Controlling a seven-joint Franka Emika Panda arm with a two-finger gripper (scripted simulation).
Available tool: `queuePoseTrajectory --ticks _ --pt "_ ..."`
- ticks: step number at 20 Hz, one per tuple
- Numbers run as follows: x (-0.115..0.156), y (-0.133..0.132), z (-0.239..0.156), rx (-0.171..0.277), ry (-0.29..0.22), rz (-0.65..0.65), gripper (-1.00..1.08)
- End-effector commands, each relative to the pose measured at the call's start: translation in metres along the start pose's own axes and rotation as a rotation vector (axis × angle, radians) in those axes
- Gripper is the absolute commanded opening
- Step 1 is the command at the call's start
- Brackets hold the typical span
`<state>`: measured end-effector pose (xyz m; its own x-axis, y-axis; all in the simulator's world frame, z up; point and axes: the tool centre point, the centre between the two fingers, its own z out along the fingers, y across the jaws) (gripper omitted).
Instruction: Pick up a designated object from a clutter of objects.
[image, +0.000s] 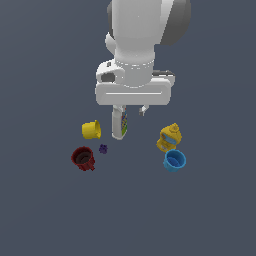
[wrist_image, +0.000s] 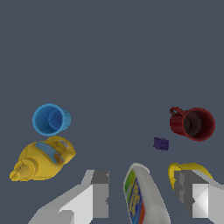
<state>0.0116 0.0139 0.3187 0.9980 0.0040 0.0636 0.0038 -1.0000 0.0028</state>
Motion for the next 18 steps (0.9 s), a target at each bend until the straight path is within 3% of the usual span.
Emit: queuePoseTrajectory --ticks 1,18 --pt "0.006 -0.009 0.013 0.005 0.007 -0.007 0.28" --pt "0.032 -0.105 0.155 0.074 0.088 -0.066 0.28"
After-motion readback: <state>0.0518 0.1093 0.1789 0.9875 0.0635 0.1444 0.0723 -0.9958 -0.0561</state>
